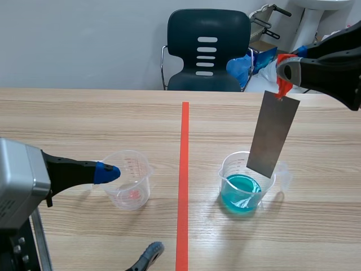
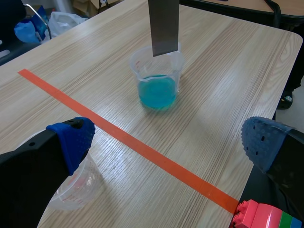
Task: Do the redox reaction experiment
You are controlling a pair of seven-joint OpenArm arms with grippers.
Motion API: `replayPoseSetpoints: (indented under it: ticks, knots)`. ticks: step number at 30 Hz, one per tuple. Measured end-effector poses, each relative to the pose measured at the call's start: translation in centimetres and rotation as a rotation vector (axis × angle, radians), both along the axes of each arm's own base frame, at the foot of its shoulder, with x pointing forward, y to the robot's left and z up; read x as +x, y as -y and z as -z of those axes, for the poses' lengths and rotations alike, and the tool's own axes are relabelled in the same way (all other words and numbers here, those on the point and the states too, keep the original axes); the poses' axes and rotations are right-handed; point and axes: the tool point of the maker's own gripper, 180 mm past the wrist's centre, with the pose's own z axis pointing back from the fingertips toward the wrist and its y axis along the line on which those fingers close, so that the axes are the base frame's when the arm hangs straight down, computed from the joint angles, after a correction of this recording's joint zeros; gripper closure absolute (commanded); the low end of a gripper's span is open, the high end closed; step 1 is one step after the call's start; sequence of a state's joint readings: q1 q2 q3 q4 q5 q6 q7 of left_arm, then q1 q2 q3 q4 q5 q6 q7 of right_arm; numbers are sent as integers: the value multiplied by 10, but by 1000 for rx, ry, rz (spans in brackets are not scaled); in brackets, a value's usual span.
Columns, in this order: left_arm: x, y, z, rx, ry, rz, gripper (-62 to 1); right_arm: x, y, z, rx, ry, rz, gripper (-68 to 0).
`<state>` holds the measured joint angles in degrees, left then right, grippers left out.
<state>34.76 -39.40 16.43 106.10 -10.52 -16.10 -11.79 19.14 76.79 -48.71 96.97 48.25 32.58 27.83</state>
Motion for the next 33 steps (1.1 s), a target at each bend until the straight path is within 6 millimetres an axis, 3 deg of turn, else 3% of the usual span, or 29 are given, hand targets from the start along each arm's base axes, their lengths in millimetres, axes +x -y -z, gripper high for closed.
replayPoseSetpoints:
  ticks: [8,22,33]
  knots:
    - [0,0,0,0,0,0,-623,-5,-8,15,-26,-15,-20,-8]
    - [0,0,0,0,0,0,-623,1,-7,17,-33,-6,5,-8]
    - [0,0,0,0,0,0,-623,17,-4,47,-54,-34,55,-8]
